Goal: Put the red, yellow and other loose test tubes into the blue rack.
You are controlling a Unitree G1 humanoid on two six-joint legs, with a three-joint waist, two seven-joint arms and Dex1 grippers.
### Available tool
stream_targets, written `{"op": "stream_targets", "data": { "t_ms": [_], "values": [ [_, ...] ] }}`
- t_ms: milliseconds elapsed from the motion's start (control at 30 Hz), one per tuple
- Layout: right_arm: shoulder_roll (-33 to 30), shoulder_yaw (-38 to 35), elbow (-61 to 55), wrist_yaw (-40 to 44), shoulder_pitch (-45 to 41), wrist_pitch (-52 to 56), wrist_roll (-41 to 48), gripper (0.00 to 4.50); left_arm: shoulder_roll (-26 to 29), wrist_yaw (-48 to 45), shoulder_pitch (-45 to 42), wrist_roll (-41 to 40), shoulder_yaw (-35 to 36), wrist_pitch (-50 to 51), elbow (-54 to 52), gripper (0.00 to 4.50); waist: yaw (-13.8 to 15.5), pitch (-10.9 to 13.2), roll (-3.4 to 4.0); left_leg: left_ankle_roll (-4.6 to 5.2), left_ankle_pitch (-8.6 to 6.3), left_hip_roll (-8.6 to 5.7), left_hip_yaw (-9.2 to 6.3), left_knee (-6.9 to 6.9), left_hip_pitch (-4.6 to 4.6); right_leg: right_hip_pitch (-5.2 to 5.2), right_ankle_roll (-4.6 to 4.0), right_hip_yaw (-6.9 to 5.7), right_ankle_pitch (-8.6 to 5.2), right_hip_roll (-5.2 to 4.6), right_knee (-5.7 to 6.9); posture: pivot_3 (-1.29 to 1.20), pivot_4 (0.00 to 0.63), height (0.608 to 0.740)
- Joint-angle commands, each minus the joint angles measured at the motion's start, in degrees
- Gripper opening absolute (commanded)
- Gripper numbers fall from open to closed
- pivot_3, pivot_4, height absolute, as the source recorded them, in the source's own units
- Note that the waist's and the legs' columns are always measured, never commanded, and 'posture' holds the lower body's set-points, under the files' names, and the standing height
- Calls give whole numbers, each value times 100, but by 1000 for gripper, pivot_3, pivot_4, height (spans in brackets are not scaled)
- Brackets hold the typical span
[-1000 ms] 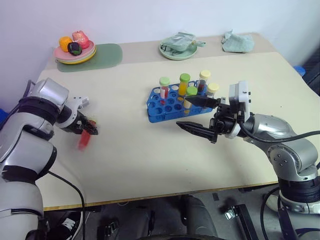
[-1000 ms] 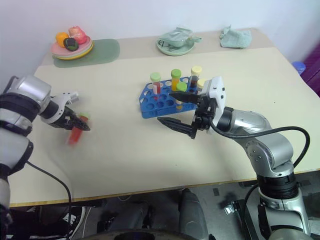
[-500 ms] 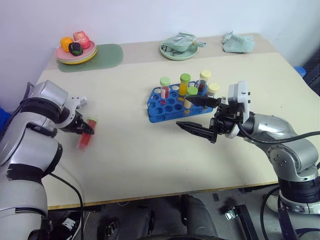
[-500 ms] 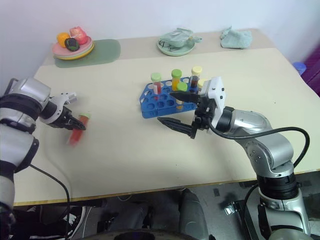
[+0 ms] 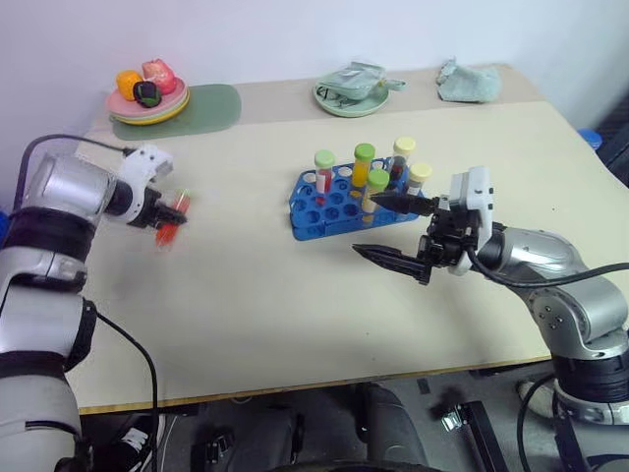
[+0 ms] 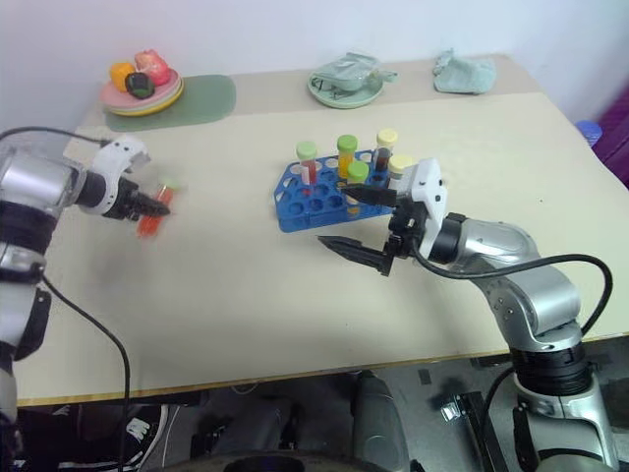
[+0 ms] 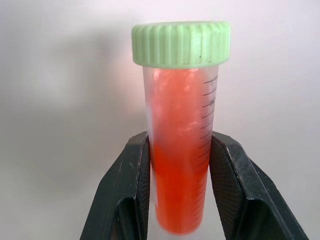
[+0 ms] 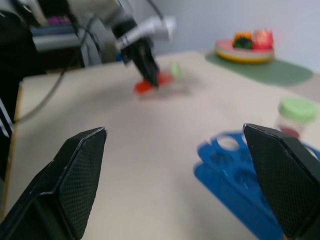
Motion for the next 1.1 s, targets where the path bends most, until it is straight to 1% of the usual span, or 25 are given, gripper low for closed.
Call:
{"op": "stream_targets", "data": {
  "t_ms": [33,100,133,200,267,333,467,533,600,700,733,900,967,1033,1100],
  "values": [
    [-286,-336,13,378,84,111,299,4500,-16,-173,379,-560,765,-727,-925,1680,-9,0,0,0,0,0,0,2,0,0,0,0,0,0,1,0,150,740],
    [-420,-439,60,514,150,250,444,4500,-253,-311,580,-1082,1261,-873,-1232,1680,-7,0,0,0,0,1,-1,4,1,4,0,-2,0,-1,0,0,150,740],
    [-446,-497,59,525,173,264,483,4500,-391,-72,658,-1188,1504,-930,-1373,1680,-2,0,0,0,0,1,-1,7,1,5,0,-2,0,-2,1,0,150,740],
    [-463,-615,65,487,215,240,479,4500,-795,291,829,-1530,2032,-1290,-1686,1680,0,0,0,0,-1,1,-5,20,-1,9,0,-5,0,-2,3,0,150,740],
    [-503,-675,60,458,289,215,416,4500,-1319,441,1025,-1942,2468,-1838,-2003,1680,6,0,0,0,-1,1,-5,25,-1,12,-1,-5,2,-4,1,0,150,740],
    [-491,-732,21,383,350,242,420,4500,-1766,594,1174,-2204,2641,-2120,-2288,1680,17,0,0,-4,-5,1,-6,34,-2,13,-1,-6,2,-4,3,0,150,740],
    [-488,-867,-33,198,417,181,381,4500,-2694,714,1427,-2498,2568,-2909,-2656,1680,92,-1,0,-4,-6,1,-1,38,2,18,-2,-6,4,-5,1,0,150,740],
    [-498,-932,-3,130,454,148,353,4500,-3009,733,1513,-2512,2435,-3158,-2671,1680,129,-1,0,-4,-6,1,1,44,1,20,-3,-6,7,-6,0,0,150,740],
    [-472,-985,27,26,496,33,238,4500,-3334,635,1633,-2379,2240,-3725,-2529,1680,134,-2,0,-3,-7,0,2,46,1,24,-1,-6,9,-6,-3,0,150,740],
    [-344,-1058,-62,-227,550,4,212,4500,-3787,493,1710,-2175,1984,-4582,-2046,1680,149,-2,-2,-2,-7,-1,2,48,2,30,0,-6,11,-7,-6,0,150,740],
    [-322,-1078,-111,-289,588,11,225,4500,-3899,390,1723,-2061,1883,-4959,-1878,1680,151,-3,-2,-2,-7,-1,2,48,3,31,0,-7,11,-7,-7,0,150,740],
    [-307,-1129,-386,-483,783,77,284,4500,-4317,522,1743,-1580,1564,-6179,-1087,1680,133,-3,-2,0,-8,-1,5,48,3,32,1,-6,11,-7,-8,0,150,740],
    [-313,-1193,-444,-582,818,146,351,4500,-4494,725,1709,-1461,1560,-6616,-713,1680,141,-3,-2,0,-8,0,5,48,4,32,1,-6,11,-7,-7,0,150,740],
    [-335,-1228,-482,-629,846,180,390,4500,-4567,784,1655,-1232,1481,-7211,-301,1680,148,-3,-2,1,-9,0,5,48,5,33,1,-6,12,-7,-8,0,150,740],
    [-346,-1241,-514,-663,870,213,422,4500,-4632,1046,1545,-921,1411,-7721,153,1680,155,-3,-2,2,-9,0,6,48,5,33,1,-6,12,-7,-8,0,150,740]
  ]
}}
